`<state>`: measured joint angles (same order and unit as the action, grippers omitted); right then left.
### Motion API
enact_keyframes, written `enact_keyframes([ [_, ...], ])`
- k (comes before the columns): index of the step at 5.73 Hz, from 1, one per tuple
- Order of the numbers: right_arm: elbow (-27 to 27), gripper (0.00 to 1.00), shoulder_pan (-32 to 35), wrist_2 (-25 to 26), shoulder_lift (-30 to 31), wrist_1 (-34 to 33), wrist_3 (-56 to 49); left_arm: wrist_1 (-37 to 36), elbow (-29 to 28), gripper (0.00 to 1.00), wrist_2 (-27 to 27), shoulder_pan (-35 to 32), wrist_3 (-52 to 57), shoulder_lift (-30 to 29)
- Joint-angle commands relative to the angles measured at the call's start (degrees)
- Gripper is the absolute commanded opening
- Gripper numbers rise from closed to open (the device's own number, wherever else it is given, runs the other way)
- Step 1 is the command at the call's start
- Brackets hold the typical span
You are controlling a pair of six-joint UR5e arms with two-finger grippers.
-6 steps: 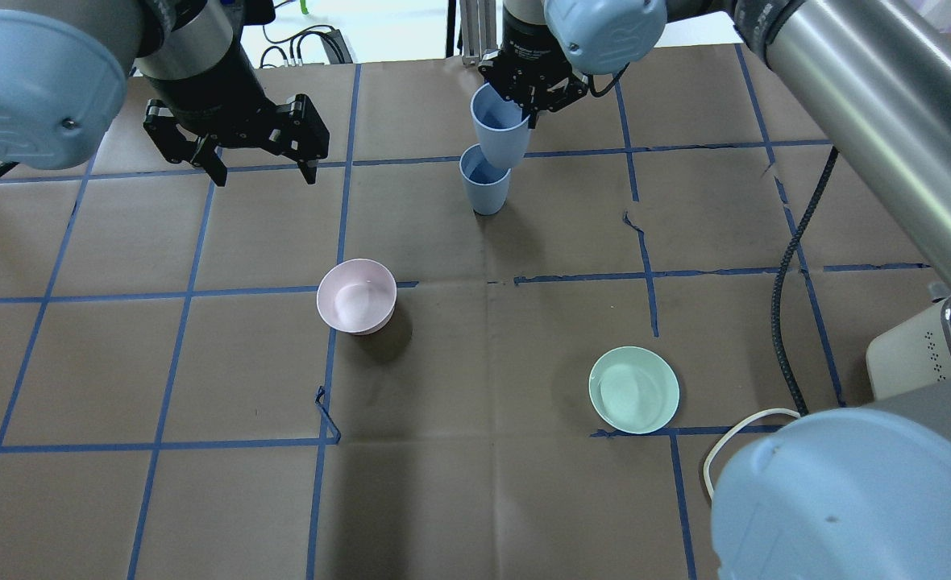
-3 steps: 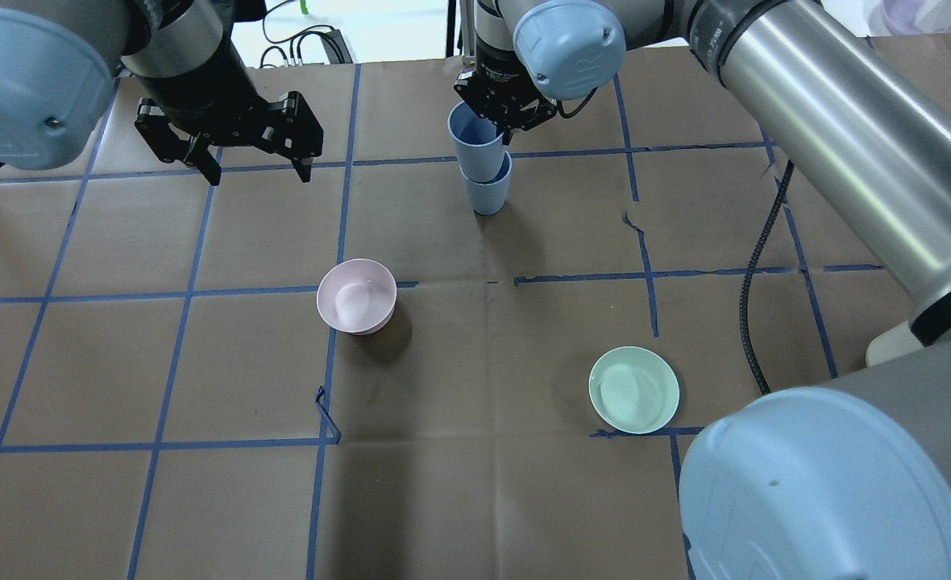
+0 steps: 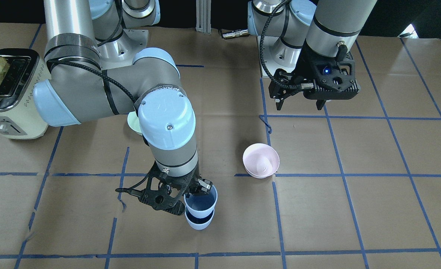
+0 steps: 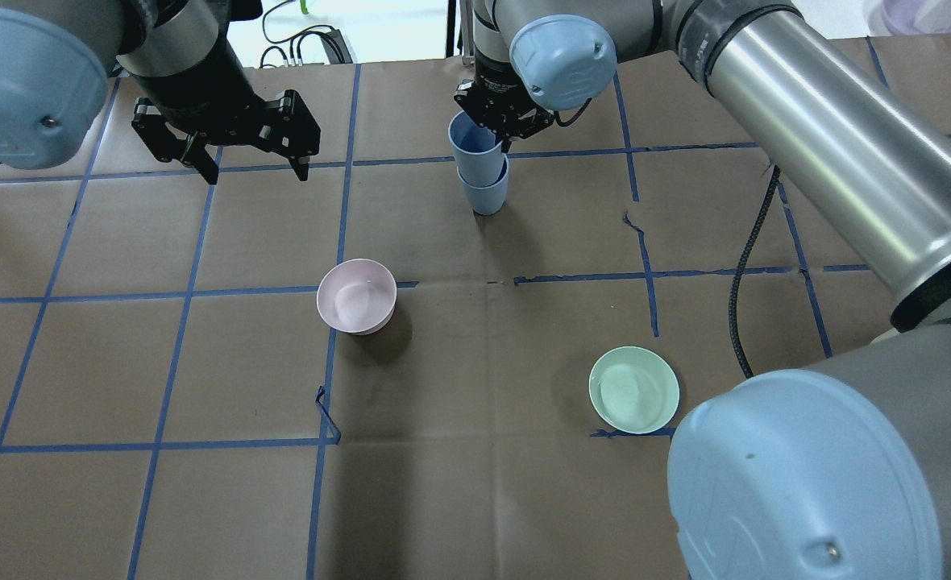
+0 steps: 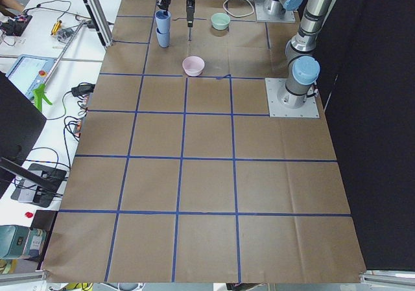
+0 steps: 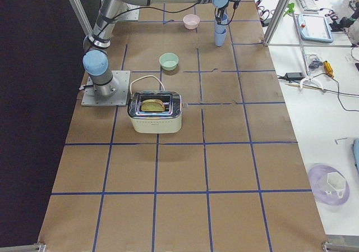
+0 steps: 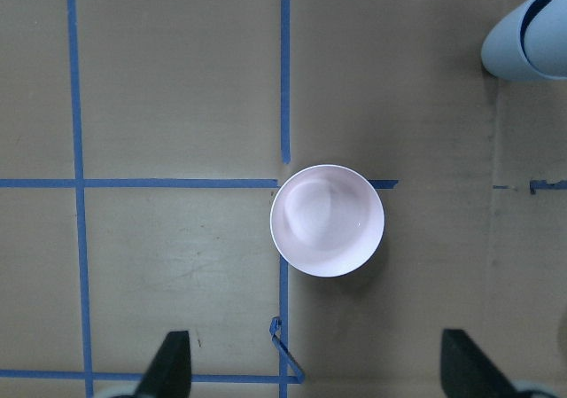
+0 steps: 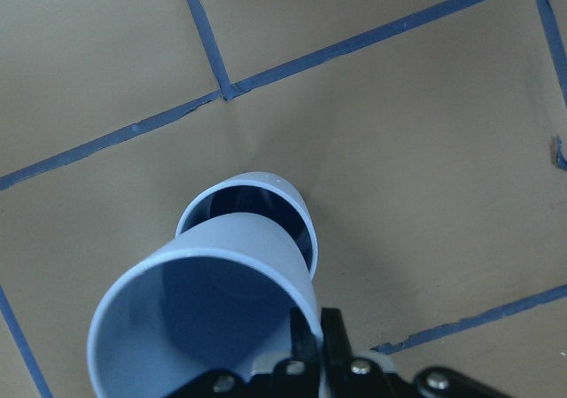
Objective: Stack blue cups with both arms
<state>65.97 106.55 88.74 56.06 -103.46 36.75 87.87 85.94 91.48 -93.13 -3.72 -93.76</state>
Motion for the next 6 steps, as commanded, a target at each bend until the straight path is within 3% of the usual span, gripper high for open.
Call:
enact_keyframes([
  [1,0.21,0.09,-0.02,0.29,-0.25,-1.47,-0.1,0.28,-0.25,0.99,0.1,-0.29,0.03,0.85],
  [2,0.39,0.24,-0.02,0.38,-0.95,-2.7,-0.19,0.46,0.01,0.99,0.19,-0.21,0.81,1.56],
  [3,0.22,0.93,-0.11,0.47,-1.22,-2.71,-1.14,0.11,0.1,0.99,-0.07,-1.08,0.64,-0.35],
  [4,-0.57,1.0,-0.98,0.3,-0.79,-2.71,-2.2,-0.59,0.62,0.99,-0.25,-2.48,0.12,-0.8],
  [5,-2.32,1.0,-2.04,-0.05,0.18,-1.58,-2.3,-2.94,0.11,0.99,0.19,-2.84,0.64,-0.2],
  [6,-4.33,1.0,-4.92,-0.06,3.23,6.35,-4.39,-3.14,0.19,0.99,0.19,-2.84,0.64,-0.89],
])
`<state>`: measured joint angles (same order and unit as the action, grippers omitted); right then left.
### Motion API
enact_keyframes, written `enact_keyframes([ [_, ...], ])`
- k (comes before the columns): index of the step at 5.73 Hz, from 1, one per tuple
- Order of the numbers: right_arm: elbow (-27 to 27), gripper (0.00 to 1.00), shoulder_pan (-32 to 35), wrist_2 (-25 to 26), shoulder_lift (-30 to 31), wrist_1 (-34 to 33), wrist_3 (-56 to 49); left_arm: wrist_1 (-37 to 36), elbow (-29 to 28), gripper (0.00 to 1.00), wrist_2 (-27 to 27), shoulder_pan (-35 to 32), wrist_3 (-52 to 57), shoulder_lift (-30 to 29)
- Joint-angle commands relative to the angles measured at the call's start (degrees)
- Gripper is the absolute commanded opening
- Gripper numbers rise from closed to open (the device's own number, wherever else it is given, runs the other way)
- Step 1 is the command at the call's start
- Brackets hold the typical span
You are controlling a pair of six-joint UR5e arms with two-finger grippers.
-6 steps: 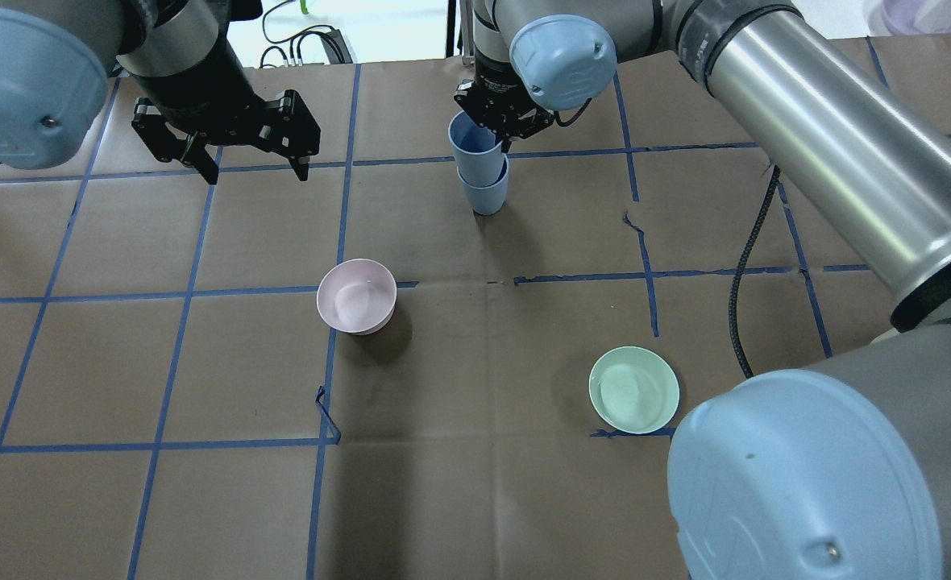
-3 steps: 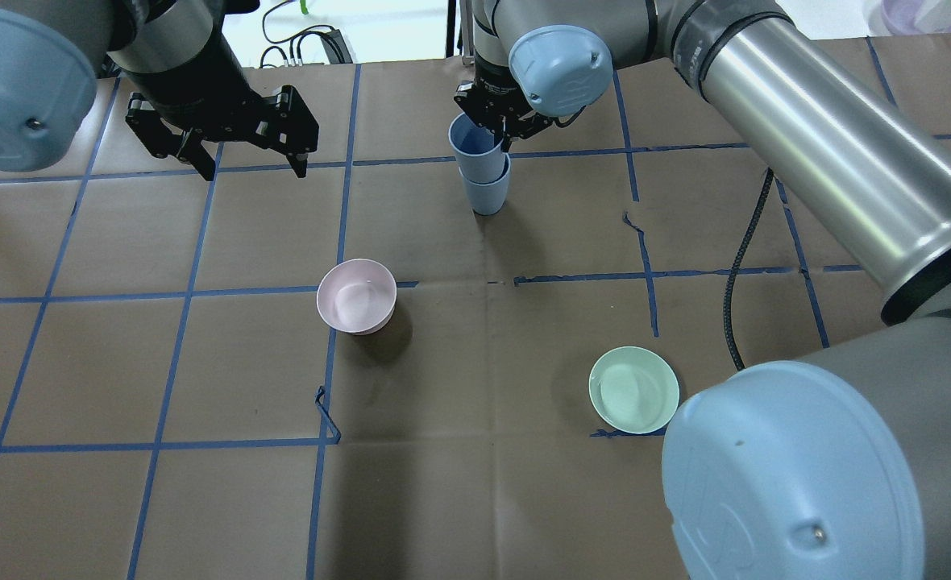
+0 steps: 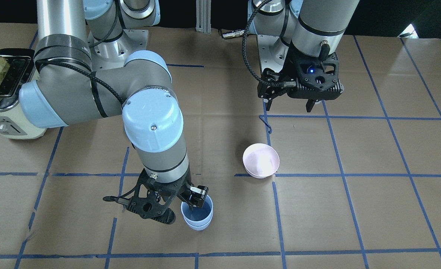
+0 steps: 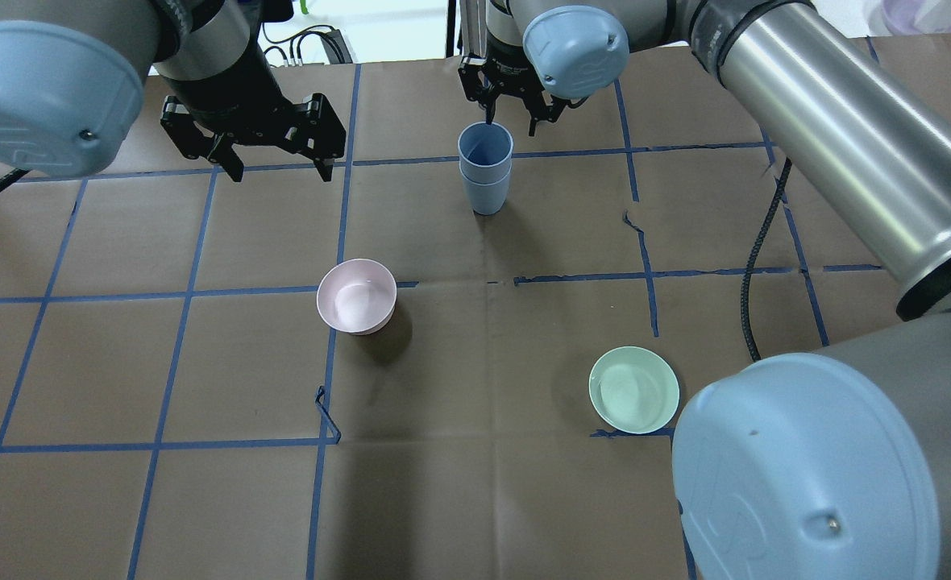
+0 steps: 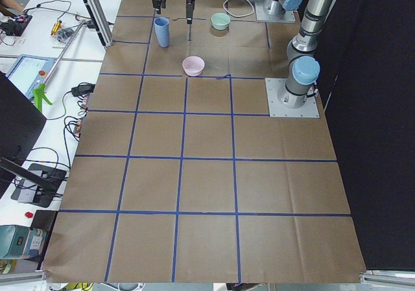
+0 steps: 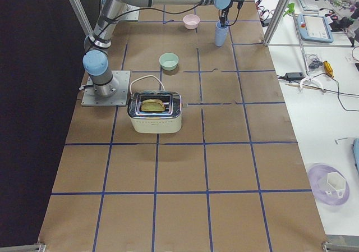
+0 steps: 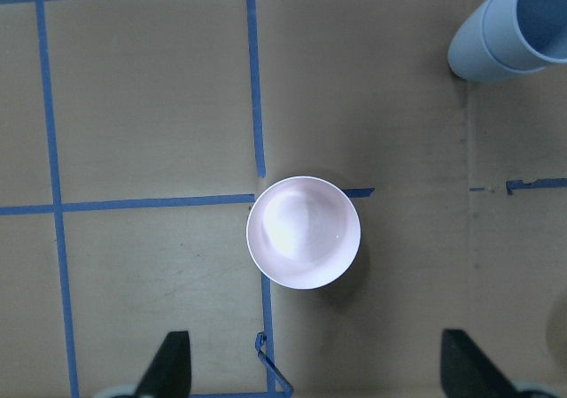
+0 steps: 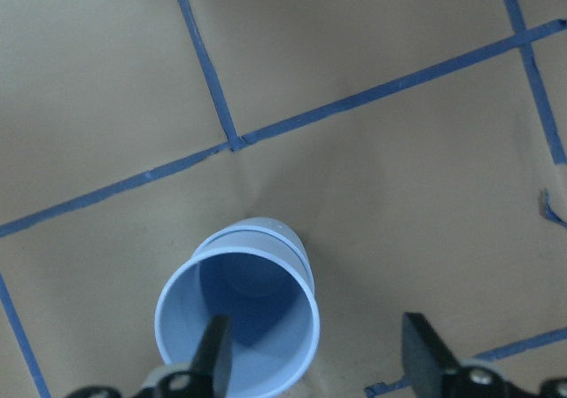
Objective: Stack blue cups with both arms
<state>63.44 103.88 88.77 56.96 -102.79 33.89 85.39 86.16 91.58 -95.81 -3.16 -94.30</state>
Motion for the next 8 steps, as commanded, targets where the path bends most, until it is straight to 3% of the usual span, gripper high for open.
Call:
enact_keyframes([
  [1,-0.87,1.0,-6.89,0.35,7.5,13.07,-10.95,-0.75,-0.73,0.99,0.0,-0.08,0.08,-0.01],
  [3,3.94,1.0,-13.94,0.88,15.77,22.6,-24.6,-2.77,-1.09,0.99,-0.18,0.62,-0.36,0.86],
  [4,10.76,1.0,-13.8,0.8,23.21,23.42,-24.67,-2.86,-1.0,0.99,-0.26,2.63,-0.01,0.61],
  [5,15.18,1.0,-13.62,0.62,26.33,22.39,-24.14,-2.77,-0.74,0.99,-0.44,5.35,0.17,0.86],
  [8,15.31,1.0,-14.41,3.94,25.57,20.18,-27.74,-2.25,1.36,0.99,-0.18,6.25,0.17,-0.79],
])
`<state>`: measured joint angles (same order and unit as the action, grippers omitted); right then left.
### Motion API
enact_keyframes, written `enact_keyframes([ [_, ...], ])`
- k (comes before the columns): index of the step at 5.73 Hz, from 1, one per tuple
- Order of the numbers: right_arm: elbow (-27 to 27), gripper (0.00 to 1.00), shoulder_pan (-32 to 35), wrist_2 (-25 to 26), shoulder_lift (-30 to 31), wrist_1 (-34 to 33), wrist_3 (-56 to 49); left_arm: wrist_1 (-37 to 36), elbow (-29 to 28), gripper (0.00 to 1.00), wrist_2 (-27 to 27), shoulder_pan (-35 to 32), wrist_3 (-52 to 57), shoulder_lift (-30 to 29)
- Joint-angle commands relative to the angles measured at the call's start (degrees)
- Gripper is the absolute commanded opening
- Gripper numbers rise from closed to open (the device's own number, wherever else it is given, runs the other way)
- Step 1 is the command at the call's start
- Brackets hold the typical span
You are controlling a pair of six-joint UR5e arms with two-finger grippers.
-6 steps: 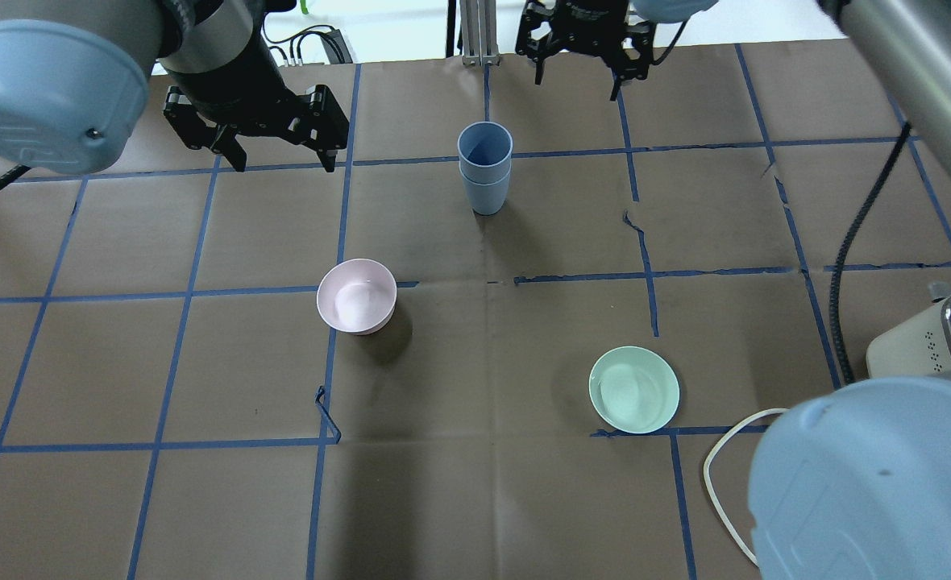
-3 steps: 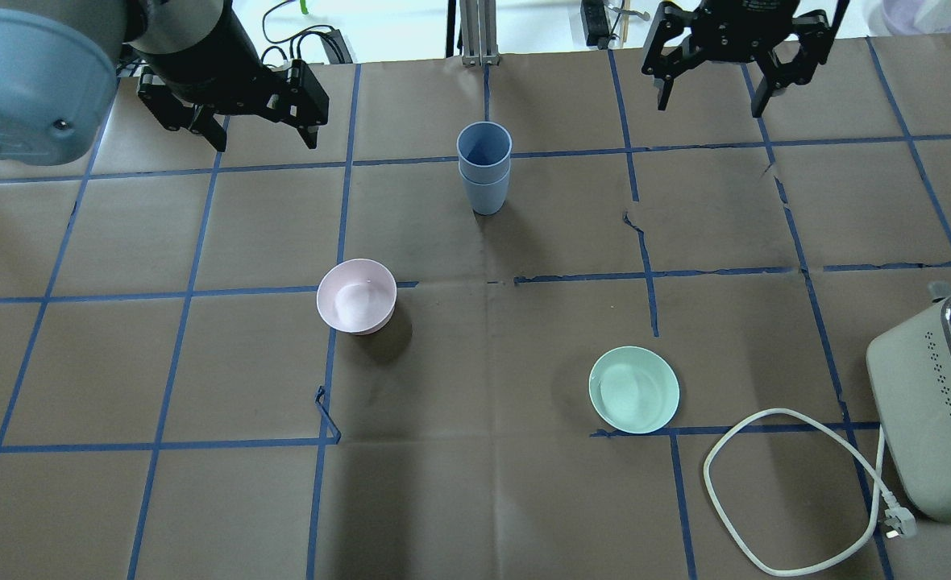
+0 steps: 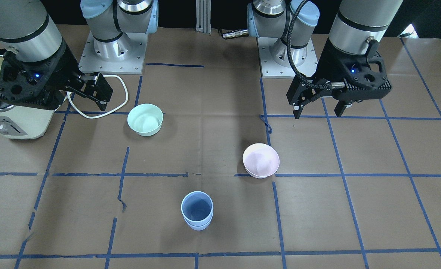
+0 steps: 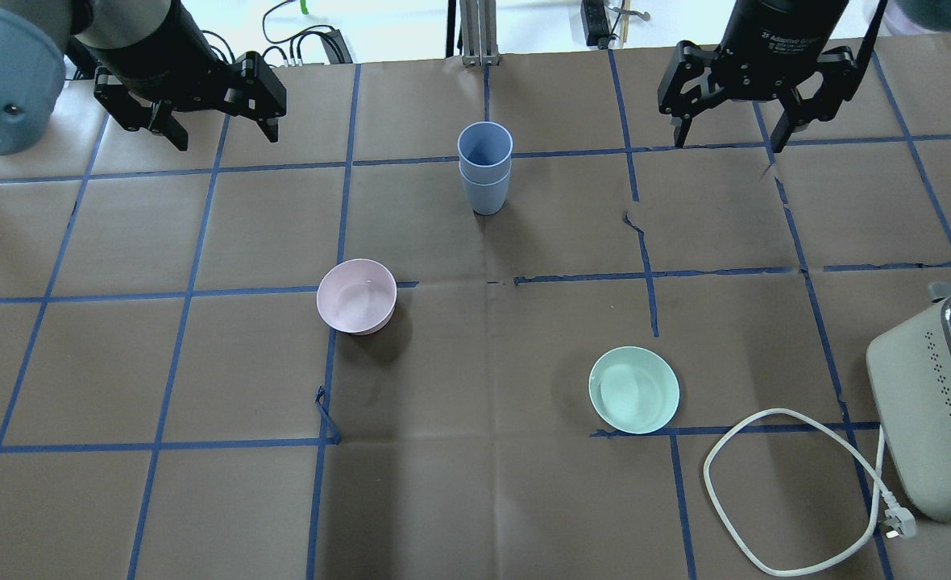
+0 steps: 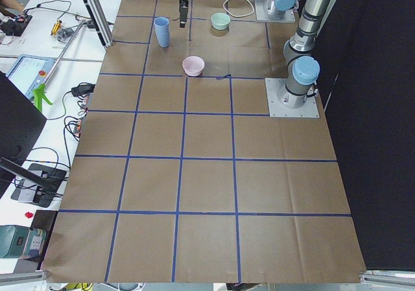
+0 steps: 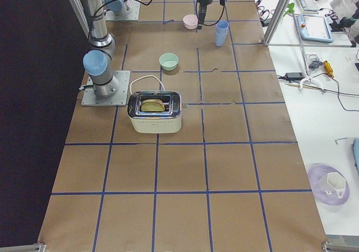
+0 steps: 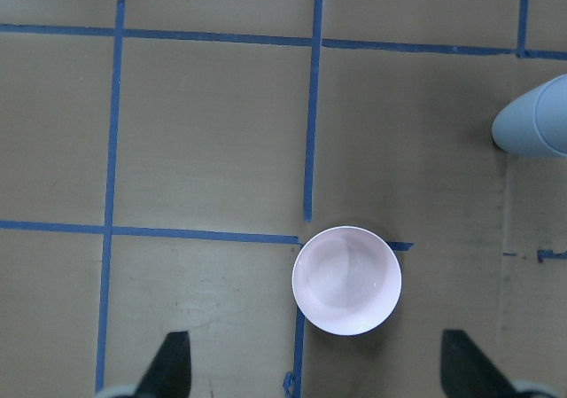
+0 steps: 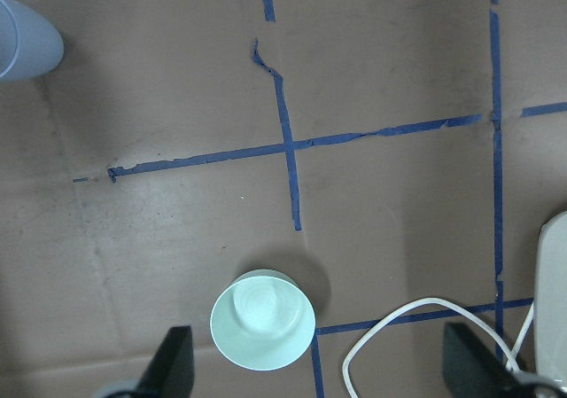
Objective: Stack blue cups with both arms
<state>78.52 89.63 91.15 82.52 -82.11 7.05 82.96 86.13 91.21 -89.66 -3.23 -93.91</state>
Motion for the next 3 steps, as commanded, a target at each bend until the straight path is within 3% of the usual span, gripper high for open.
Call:
enact_keyframes([
  [1,0.32,1.0,-0.07,1.05,0.09,-0.51,-0.81,0.27,-0.42,0.99,-2.94,0.36,-0.37,-1.97],
  [3,0.41,1.0,-0.07,1.05,0.1,-0.51,-0.81,3.41,0.18,0.99,-2.53,-0.34,-0.37,-1.9],
])
